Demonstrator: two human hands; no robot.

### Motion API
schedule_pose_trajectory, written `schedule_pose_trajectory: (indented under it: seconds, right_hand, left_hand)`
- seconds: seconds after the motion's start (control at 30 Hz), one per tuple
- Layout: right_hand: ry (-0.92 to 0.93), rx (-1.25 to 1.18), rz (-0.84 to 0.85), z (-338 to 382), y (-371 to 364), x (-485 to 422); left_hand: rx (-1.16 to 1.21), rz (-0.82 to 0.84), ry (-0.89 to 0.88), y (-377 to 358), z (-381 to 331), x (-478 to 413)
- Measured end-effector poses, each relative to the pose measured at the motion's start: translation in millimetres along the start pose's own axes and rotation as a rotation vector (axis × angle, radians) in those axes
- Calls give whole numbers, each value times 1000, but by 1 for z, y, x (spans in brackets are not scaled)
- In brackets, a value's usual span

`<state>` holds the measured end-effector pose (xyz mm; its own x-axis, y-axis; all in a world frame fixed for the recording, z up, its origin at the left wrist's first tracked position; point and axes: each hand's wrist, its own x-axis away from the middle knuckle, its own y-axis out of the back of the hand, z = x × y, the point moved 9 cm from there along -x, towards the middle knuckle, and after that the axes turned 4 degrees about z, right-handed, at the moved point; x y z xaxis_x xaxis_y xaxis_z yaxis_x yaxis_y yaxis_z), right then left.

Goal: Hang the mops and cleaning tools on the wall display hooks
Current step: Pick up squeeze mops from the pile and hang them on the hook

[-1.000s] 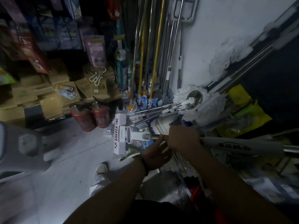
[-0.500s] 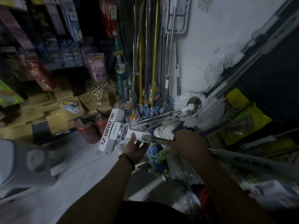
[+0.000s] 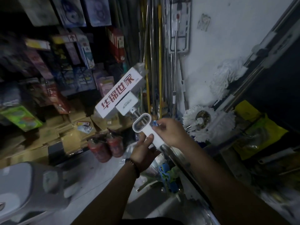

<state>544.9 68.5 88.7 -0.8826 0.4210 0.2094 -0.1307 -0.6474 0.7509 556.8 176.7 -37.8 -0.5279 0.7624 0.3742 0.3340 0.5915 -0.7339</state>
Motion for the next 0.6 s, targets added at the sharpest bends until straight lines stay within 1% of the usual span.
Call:
schedule_pose_trajectory:
  seconds: [0.03,0.13,0.2,0.3,0.4,0.43,0.6]
  right_hand:
    - [-2,-30,-10,3,4,-6]
    - [11,-125,-158,13,31,-12]
    - [33,-175,-210,20,48,-12]
    - [81,-186,-212,29,77,-11]
    - [93,-365,-175,35,110,-5]
    - [89,-417,-194,39,122,-2]
    - [128,-546,-458,65,187,7]
  left_hand:
    - [-51,24,-18,-6,-7,0]
    - [-185,76,-75,-23,-29,-1]
    - [-274,124,-105,-37,-42,-3]
    - [-355,172,-166,-66,-70,-6]
    - [-426,241,-278,-104,-112,-8]
    - [-459,263,-314,-117,-126,-9]
    - [-608,294,-494,-186,-194,-9]
